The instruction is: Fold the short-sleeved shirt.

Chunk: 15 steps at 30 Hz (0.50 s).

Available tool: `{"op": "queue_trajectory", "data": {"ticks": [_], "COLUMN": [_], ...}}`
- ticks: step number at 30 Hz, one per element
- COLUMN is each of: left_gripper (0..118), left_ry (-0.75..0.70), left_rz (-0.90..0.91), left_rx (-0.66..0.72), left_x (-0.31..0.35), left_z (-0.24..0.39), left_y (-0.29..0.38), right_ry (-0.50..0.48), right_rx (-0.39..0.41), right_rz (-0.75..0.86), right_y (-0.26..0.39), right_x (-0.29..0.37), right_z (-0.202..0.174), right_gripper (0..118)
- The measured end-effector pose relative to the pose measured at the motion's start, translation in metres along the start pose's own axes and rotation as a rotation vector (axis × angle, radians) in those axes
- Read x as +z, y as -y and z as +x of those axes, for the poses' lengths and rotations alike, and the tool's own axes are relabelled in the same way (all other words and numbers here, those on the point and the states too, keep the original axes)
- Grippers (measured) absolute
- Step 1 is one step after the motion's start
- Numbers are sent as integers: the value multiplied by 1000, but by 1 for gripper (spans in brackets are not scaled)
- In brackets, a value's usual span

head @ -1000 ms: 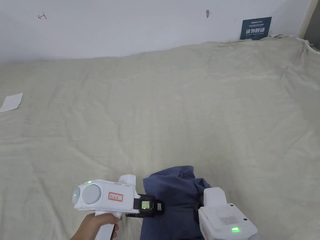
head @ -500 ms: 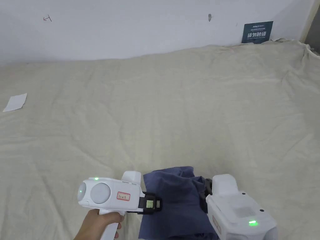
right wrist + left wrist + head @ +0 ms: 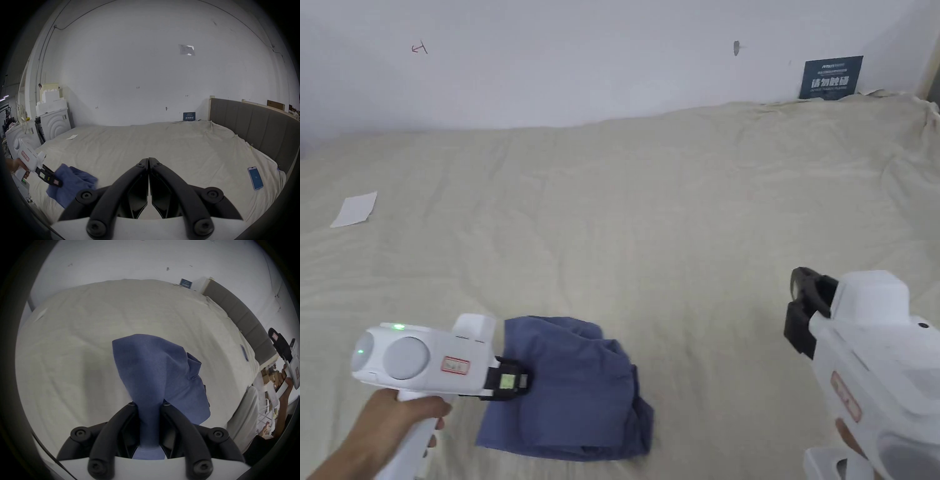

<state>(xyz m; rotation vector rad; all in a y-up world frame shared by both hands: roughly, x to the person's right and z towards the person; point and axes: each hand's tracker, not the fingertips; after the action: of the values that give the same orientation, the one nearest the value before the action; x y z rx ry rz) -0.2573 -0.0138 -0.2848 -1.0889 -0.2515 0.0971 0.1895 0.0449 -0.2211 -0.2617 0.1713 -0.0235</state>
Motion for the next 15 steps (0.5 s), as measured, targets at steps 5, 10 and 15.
{"op": "queue_trajectory", "data": {"ticks": [5,10,15], "left_gripper": [16,16,16], "left_ry": [-141,-248,-323], "left_rz": [-11,-40,-72], "left_rx": [45,84,127], "left_x": [37,65,80], "left_z": [-66,-129,-178], "left_y": [4,12,21], "right_ry": [14,26,62], "right_rx": [-8,-5,-42], "right_rz": [21,12,6], "right_y": [-6,-7,-6], "right_x": [1,-1,-6], "right_z": [-4,-20,-34], "right_gripper": [0,0,0]}}
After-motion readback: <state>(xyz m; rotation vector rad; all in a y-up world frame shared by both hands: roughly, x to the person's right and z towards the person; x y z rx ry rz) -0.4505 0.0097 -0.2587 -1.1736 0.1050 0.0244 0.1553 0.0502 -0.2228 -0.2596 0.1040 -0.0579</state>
